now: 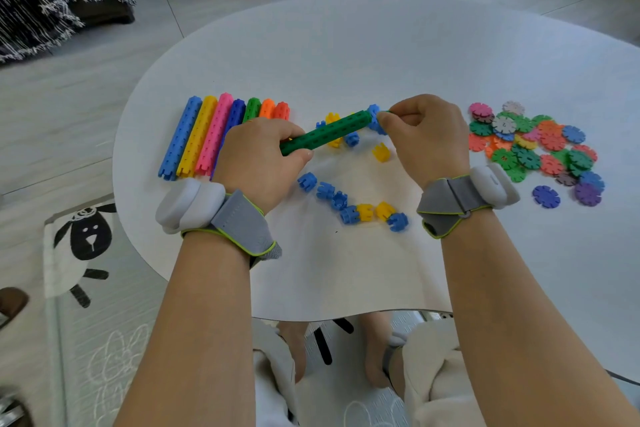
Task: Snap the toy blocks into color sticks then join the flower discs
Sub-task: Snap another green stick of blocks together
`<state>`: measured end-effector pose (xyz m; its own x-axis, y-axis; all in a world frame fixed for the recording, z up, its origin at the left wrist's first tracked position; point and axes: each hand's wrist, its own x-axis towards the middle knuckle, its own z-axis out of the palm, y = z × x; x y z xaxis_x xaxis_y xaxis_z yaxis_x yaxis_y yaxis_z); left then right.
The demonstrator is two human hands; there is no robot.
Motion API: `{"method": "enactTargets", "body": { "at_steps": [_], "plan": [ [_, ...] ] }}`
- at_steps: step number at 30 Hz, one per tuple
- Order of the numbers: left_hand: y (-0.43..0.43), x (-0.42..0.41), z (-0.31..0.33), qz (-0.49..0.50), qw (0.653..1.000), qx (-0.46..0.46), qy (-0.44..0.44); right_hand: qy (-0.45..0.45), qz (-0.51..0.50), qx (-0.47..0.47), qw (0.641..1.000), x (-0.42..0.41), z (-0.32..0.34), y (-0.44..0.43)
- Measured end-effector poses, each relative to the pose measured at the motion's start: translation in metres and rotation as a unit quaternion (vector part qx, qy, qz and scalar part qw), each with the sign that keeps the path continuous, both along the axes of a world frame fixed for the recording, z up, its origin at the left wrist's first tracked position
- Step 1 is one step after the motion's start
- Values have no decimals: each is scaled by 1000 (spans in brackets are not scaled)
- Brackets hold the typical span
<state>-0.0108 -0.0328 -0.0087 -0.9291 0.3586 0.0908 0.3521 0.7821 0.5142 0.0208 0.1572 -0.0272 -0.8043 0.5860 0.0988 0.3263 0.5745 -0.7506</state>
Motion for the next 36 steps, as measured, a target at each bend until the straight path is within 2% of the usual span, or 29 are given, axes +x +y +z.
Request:
{"method": "enactTargets", "body": {
  "at_steps": [4, 6, 8, 10, 12, 15, 19, 21, 28, 36],
  "plan": [
    [2, 1, 1, -2, 1000, -1, -11, 14, -3, -43, 999, 2, 0, 2],
    [2, 1, 1, -2, 1000, 2, -17, 43, -9, -121, 992, 2, 2, 4],
    [2, 2, 2, -2, 1000, 6, -20, 87, -7, -264, 961, 4, 6, 6],
    [3, 3, 3, -3, 1000, 8, -21, 117, 1, -390, 913, 5, 10, 6],
    [3, 4, 3, -2, 1000, 14, -21, 125, 5, -446, 886, 6, 13, 5],
    [4, 5, 4, -5, 1000, 12, -22, 120, 21, -452, 884, 8, 12, 4],
    [4, 5, 6, -9, 1000, 13, -23, 99, 54, -397, 911, 8, 9, 5],
    [5, 4, 7, -9, 1000, 17, -19, 94, 44, -396, 912, 7, 8, 5],
    [6, 7, 9, -10, 999, 33, -20, 110, 45, -462, 879, 8, 10, 0],
    [5, 5, 8, -16, 999, 40, -12, 119, 30, -475, 871, 6, 10, -2]
  ]
}}
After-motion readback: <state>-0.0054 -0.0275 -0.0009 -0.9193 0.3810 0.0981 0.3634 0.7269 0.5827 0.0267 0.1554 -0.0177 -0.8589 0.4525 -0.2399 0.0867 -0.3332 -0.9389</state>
